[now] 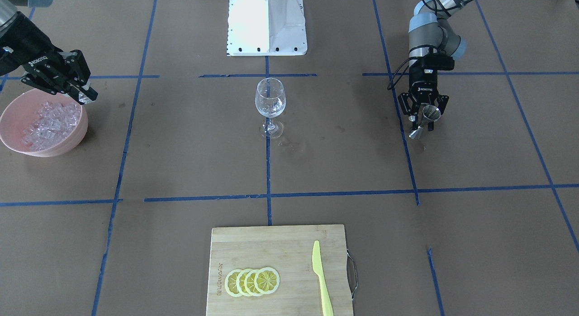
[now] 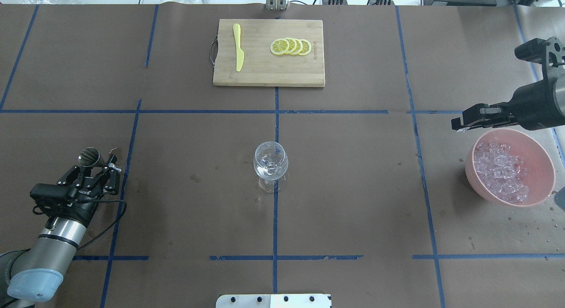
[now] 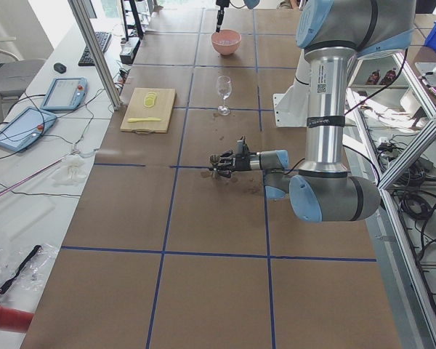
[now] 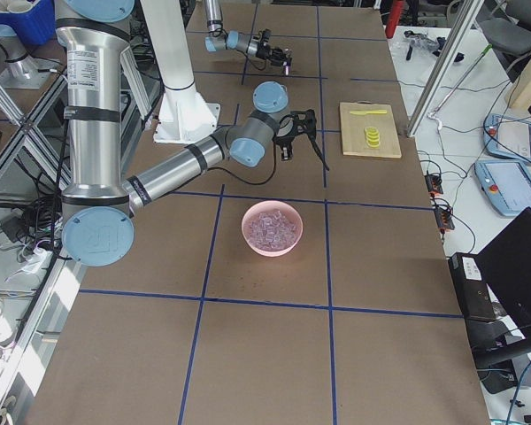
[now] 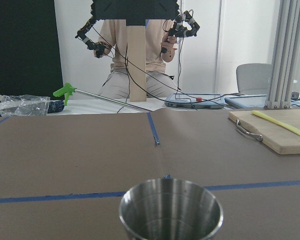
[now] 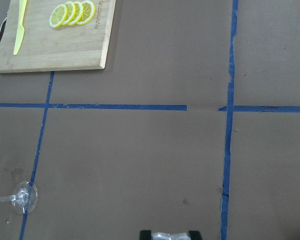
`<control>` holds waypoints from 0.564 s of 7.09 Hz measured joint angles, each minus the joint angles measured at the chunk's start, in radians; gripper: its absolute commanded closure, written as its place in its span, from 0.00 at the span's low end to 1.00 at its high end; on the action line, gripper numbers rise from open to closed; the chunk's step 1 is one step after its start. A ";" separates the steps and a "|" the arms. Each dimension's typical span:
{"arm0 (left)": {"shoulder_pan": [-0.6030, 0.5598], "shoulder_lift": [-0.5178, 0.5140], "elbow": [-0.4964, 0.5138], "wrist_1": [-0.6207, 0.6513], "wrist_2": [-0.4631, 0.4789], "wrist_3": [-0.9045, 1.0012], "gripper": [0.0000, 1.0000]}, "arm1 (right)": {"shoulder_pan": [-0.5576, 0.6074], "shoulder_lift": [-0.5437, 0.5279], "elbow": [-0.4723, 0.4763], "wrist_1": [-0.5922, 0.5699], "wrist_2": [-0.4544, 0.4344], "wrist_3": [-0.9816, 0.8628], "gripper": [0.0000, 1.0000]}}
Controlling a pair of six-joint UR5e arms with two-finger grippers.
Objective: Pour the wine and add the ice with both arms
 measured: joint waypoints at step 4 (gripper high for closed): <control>-0.009 0.017 -0.026 -0.001 -0.137 0.061 0.00 | -0.008 0.013 0.003 0.000 0.000 0.000 1.00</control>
